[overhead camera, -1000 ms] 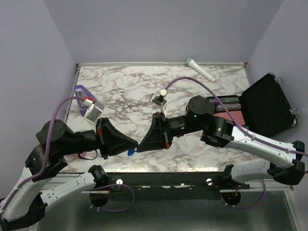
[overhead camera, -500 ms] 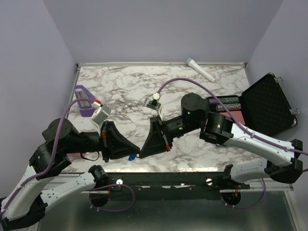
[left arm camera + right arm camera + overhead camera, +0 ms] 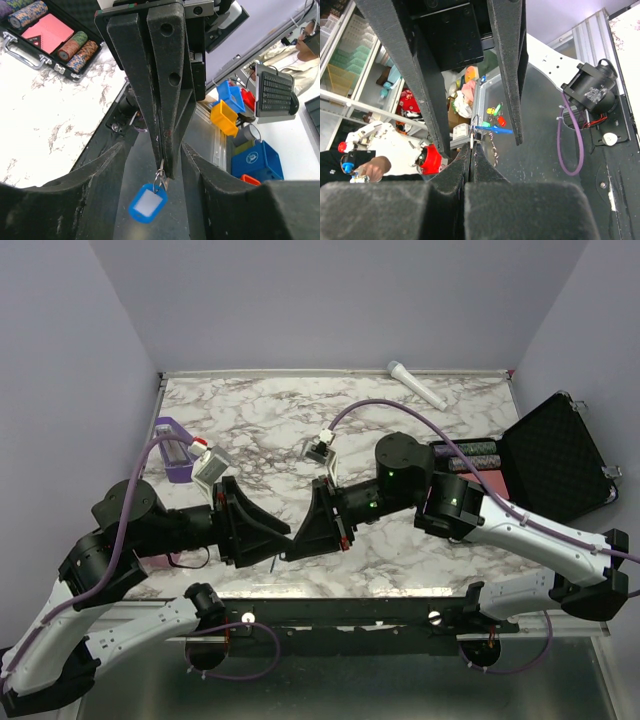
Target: Remove the keys from the keyring
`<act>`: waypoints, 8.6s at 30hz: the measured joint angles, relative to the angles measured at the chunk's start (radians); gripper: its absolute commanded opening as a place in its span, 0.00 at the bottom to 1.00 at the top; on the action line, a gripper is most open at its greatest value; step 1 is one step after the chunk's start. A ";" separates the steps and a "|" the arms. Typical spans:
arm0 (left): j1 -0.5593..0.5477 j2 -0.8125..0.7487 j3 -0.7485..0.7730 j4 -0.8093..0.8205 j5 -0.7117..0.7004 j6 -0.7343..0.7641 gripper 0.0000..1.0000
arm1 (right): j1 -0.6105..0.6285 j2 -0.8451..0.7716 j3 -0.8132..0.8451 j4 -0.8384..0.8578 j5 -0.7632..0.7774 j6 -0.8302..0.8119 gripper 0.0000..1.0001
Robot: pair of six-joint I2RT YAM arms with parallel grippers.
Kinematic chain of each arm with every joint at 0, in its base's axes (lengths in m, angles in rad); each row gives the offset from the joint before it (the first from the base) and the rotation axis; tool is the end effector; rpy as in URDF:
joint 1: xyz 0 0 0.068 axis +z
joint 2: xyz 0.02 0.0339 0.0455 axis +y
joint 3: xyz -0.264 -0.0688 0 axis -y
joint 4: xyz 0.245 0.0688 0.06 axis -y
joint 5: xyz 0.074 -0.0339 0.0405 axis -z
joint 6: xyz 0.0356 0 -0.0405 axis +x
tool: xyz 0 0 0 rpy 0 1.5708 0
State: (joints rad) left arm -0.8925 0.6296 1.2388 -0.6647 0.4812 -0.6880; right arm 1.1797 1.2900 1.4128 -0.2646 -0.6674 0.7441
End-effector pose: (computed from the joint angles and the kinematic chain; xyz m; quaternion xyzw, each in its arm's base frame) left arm 0.0365 -0.0715 0.4525 0.2349 0.6851 -0.5960 0.3466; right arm 0.0877 0.2706 0.4423 -0.3638 0.6505 0.6494 0.1511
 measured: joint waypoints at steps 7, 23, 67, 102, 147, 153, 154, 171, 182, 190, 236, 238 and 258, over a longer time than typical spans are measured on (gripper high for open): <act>0.000 0.001 0.010 -0.003 -0.079 -0.026 0.63 | -0.001 -0.002 -0.002 0.011 0.029 0.002 0.01; 0.000 -0.310 -0.200 0.141 -0.356 -0.188 0.88 | -0.001 -0.018 -0.039 0.100 0.143 0.046 0.01; 0.000 -0.242 -0.282 0.389 -0.261 -0.265 0.00 | -0.001 -0.015 -0.049 0.218 0.152 0.076 0.01; 0.000 -0.043 -0.031 0.034 0.032 -0.010 0.00 | 0.000 -0.021 -0.056 0.102 0.016 0.082 0.01; 0.000 -0.013 0.009 -0.110 -0.089 0.047 0.61 | 0.001 -0.005 -0.056 0.043 0.016 0.056 0.01; 0.000 -0.047 0.009 -0.113 -0.146 0.026 0.77 | 0.001 0.004 -0.056 0.055 0.029 0.056 0.01; 0.000 -0.056 0.009 -0.111 -0.156 0.022 0.79 | 0.001 0.005 -0.056 0.055 0.030 0.056 0.01; 0.000 -0.174 -0.028 -0.098 -0.240 -0.058 0.81 | 0.001 0.006 -0.056 0.061 0.057 0.056 0.01; 0.000 -0.267 -0.124 -0.071 -0.267 -0.125 0.67 | 0.001 0.006 -0.056 0.069 0.057 0.057 0.01; 0.000 -0.266 -0.114 -0.038 -0.263 -0.137 0.66 | 0.001 -0.001 -0.059 0.145 -0.021 0.070 0.01; 0.000 -0.085 -0.002 -0.016 -0.016 -0.011 0.40 | 0.001 0.006 -0.043 0.133 -0.157 0.019 0.01; 0.000 -0.081 -0.002 -0.014 -0.008 -0.011 0.39 | 0.001 0.007 -0.043 0.131 -0.157 0.016 0.01; 0.000 -0.061 -0.003 -0.002 0.080 -0.011 0.28 | 0.001 0.008 -0.041 0.113 -0.157 0.014 0.01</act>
State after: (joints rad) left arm -0.8925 0.5686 1.2362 -0.6662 0.5613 -0.6994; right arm 1.1809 1.2984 1.3716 -0.1513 -0.8242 0.7578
